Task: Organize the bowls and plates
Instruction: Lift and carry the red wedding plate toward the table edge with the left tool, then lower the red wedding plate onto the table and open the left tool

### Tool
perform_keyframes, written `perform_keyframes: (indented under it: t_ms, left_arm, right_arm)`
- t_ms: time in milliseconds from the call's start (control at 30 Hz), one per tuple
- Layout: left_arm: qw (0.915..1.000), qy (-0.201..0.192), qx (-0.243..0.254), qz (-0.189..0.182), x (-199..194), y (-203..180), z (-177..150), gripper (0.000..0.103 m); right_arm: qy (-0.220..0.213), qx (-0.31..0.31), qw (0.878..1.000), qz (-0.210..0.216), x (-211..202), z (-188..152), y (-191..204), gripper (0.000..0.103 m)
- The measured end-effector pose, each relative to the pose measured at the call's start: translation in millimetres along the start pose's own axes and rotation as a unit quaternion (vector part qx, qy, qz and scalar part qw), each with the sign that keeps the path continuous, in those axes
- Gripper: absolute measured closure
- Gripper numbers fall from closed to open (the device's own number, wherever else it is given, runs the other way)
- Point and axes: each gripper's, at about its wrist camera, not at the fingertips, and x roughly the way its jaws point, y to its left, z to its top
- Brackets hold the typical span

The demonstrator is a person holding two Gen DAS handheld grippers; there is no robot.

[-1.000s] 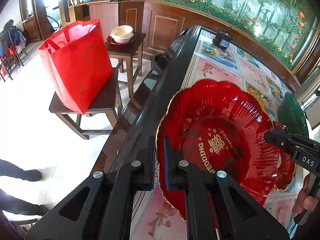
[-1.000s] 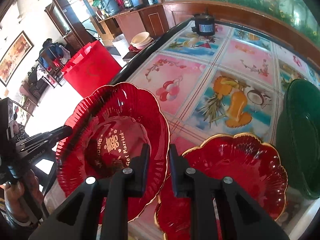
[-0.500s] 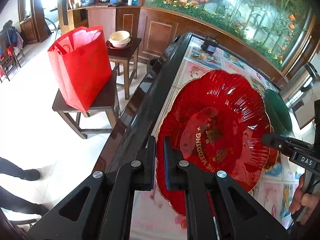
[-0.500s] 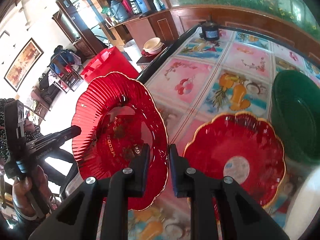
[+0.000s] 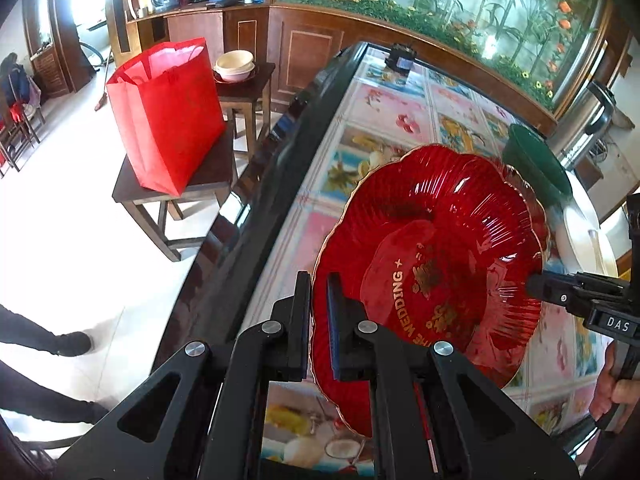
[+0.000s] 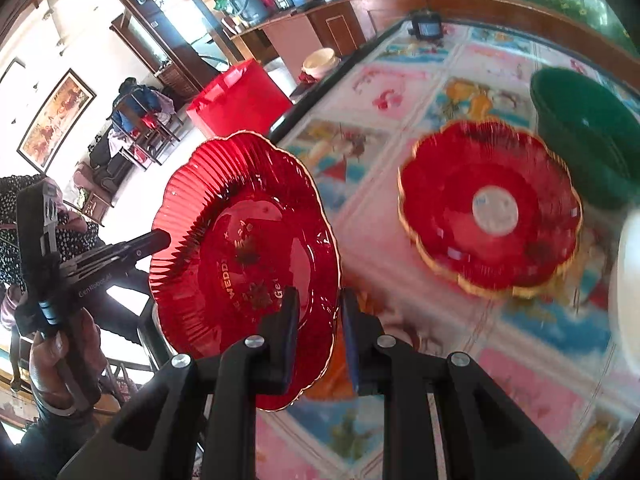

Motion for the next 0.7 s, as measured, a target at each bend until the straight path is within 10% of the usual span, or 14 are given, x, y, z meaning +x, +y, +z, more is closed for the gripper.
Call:
perform_keyframes:
  t_ms: [700]
  left_arm:
    - [0.9992, -0.006, 0.028, 0.027, 17, -15, -11, 0.096]
  right_arm:
    - [0.027, -0.009, 0.998, -0.051, 21, -22, -3, 0.082]
